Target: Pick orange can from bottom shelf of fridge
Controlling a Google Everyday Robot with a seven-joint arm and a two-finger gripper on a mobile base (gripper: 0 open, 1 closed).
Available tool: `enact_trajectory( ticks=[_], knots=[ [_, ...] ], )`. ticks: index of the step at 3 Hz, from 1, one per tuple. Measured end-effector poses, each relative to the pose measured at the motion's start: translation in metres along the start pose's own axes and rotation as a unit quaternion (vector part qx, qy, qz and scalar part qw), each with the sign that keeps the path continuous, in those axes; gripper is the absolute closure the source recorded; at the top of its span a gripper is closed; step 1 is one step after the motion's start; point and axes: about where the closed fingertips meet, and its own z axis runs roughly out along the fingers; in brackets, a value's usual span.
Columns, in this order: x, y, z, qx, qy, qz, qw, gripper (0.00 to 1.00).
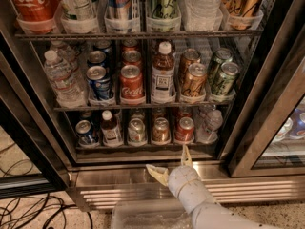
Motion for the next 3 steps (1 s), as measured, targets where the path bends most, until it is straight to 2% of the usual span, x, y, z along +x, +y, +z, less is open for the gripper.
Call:
enact_trajectory(
  ticks=[1,2,3],
  knots=[
    [-0.0037,-0.0003,0.0058,0.034,-0.032,-0.009,0.9989,0.21],
    [-0.0053,-0.0079,0.0054,0.049,-0.035,-0.008,0.9982,0.02],
    [-0.0053,-0.0079,0.0054,0.049,-0.035,-0.008,0.9982,0.0]
  ],
)
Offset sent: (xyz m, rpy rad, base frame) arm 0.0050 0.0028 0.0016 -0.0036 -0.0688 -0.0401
